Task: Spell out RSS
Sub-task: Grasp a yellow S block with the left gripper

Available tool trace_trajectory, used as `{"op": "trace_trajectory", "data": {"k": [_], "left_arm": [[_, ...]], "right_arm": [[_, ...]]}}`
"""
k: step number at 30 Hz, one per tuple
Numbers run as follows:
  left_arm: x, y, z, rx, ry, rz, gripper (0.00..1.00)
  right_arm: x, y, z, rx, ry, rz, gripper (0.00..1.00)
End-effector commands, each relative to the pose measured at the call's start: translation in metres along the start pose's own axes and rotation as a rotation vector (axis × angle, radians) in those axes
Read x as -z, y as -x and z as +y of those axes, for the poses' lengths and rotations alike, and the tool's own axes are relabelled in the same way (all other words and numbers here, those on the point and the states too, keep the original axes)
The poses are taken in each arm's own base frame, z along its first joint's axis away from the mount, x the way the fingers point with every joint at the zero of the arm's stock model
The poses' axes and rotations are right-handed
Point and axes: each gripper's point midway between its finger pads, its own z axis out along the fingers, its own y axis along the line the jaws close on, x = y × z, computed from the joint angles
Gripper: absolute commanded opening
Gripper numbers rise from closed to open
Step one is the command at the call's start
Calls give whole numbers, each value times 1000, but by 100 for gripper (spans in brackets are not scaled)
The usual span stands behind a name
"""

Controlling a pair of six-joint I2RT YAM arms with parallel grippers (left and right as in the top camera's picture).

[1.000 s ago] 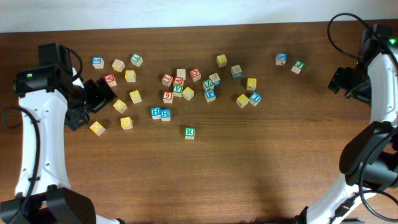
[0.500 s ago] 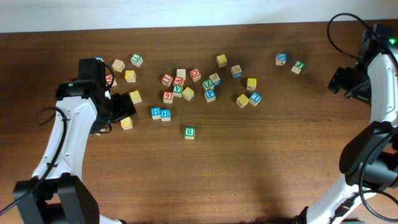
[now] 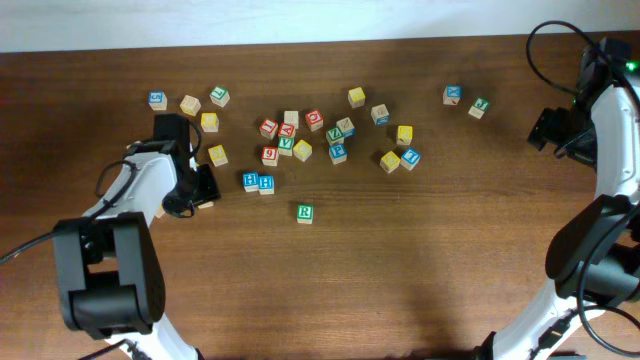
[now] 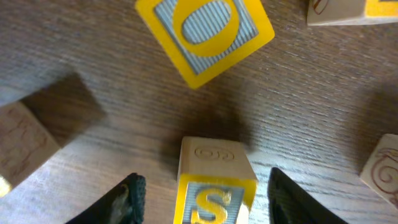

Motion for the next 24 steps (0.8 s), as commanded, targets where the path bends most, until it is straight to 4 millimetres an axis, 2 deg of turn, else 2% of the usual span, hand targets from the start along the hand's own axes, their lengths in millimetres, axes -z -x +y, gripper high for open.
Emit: {"op": "trace_trajectory", "data": {"k": [1, 3, 5, 11, 14, 21, 24], "left_arm": [[-8, 0, 1, -47, 8, 5, 50], [-8, 2, 0, -47, 6, -3, 45], [-8, 2, 0, -47, 6, -4, 43], [-12, 0, 1, -47, 9, 8, 49], [-21, -4, 2, -48, 16, 33, 44], [-18, 2, 1, -47, 12, 17, 27], [-16, 4, 0, -47, 12, 16, 27]], "right_arm": [[8, 3, -5, -5, -7, -25, 98], [8, 3, -5, -5, -7, -25, 98], [8, 3, -5, -5, -7, -25, 98], [8, 3, -5, -5, -6, -25, 98], [8, 3, -5, -5, -7, -25, 98], [8, 3, -5, -5, -7, -25, 98], [8, 3, -5, -5, -7, -25, 98]]}}
